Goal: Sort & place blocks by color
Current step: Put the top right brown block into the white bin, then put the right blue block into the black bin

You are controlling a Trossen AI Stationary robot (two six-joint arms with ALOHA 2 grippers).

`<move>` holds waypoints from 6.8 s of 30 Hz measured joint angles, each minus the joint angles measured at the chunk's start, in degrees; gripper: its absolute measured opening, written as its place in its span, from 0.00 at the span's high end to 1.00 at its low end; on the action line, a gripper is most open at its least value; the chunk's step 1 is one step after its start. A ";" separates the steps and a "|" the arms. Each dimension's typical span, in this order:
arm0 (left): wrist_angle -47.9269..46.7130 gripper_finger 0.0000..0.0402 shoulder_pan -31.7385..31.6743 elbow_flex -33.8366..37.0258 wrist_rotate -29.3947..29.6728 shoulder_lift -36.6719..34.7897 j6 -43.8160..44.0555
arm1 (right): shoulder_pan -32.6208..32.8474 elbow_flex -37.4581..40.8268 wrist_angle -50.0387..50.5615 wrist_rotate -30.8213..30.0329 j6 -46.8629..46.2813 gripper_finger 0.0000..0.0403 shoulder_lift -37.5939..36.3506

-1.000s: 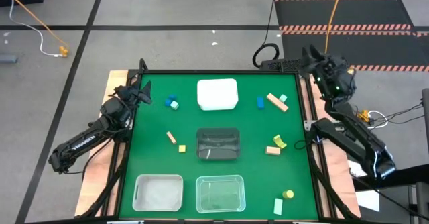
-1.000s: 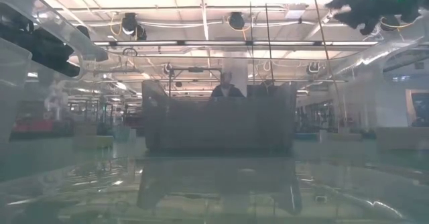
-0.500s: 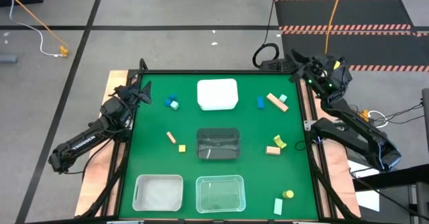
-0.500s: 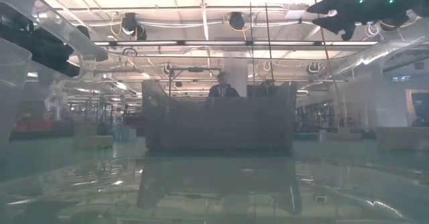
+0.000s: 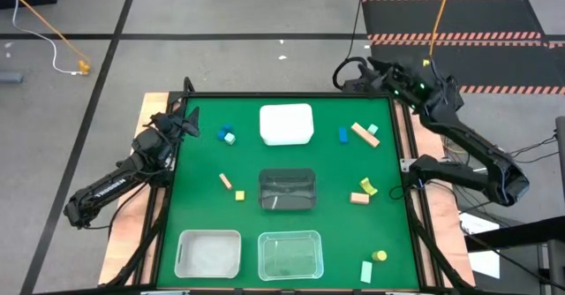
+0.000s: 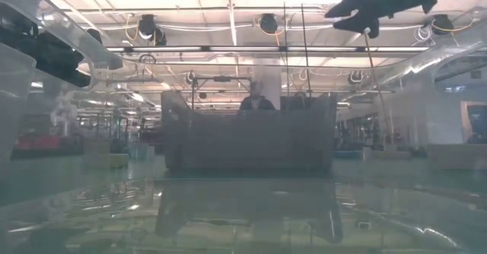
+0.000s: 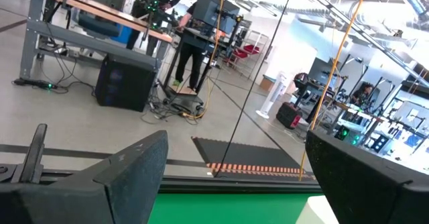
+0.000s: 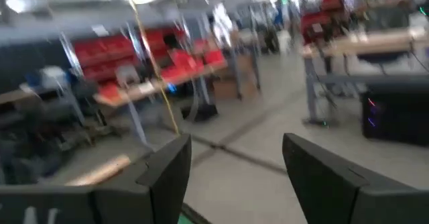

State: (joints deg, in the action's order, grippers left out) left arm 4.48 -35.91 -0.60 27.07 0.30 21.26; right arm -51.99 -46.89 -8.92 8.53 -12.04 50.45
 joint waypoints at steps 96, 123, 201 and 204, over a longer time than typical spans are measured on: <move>0.05 0.13 -0.01 0.00 0.00 0.02 0.00 | 6.95 4.34 35.00 -15.98 -5.63 0.72 29.11; 0.05 0.13 -0.01 0.00 0.02 0.02 0.00 | 12.47 4.19 -25.67 -2.55 -15.90 0.72 7.67; 0.05 0.13 -0.01 -0.02 0.00 0.02 0.00 | 27.80 -2.02 -33.47 -17.54 -16.42 0.47 50.11; 0.04 0.13 -0.01 -0.02 0.00 0.02 0.00 | 27.34 -2.02 -33.04 -17.48 -14.50 0.41 49.64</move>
State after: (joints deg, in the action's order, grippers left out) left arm 4.52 -35.92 -0.62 27.07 0.32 21.26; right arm -24.65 -48.90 -41.97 -8.95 -26.54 100.09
